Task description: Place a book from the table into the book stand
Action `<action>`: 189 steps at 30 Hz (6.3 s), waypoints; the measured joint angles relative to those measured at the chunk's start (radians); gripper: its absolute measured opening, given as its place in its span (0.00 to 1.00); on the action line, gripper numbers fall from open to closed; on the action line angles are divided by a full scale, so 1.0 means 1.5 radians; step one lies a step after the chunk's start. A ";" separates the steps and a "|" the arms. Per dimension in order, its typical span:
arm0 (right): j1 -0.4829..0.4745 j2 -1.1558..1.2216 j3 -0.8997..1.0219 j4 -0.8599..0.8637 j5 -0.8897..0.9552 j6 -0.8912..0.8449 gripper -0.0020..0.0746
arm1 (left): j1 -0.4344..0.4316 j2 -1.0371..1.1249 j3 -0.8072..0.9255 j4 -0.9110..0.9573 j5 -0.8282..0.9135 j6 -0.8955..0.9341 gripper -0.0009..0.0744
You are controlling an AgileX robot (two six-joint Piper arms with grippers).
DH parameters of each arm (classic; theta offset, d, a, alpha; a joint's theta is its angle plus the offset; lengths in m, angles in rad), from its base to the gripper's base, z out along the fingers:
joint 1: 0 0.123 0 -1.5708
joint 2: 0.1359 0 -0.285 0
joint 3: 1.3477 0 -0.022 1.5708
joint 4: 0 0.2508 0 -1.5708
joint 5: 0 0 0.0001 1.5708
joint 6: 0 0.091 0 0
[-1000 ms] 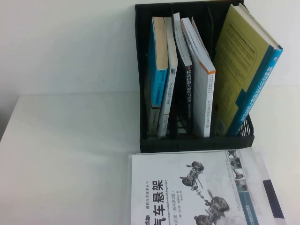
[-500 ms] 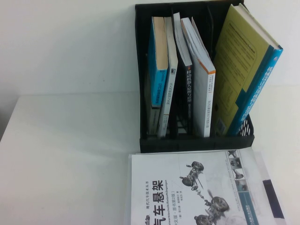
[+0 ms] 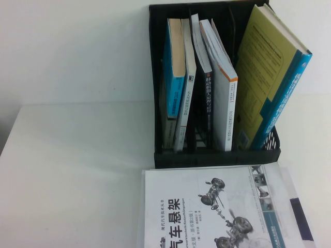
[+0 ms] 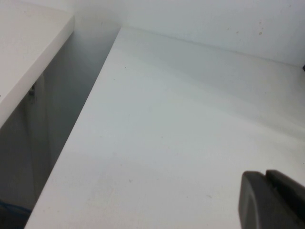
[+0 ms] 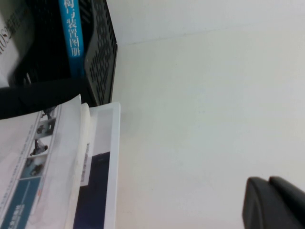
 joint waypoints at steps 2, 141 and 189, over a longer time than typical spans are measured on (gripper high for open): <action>0.000 0.000 0.000 0.000 0.000 0.000 0.02 | 0.000 0.000 0.000 0.000 -0.003 0.000 0.01; 0.140 1.115 -0.528 0.631 0.127 -0.502 0.02 | 0.152 1.101 -0.460 -0.795 0.453 0.756 0.09; 0.147 1.115 -0.533 0.682 0.134 -0.547 0.02 | 0.051 1.291 -0.462 -1.027 0.523 1.021 0.21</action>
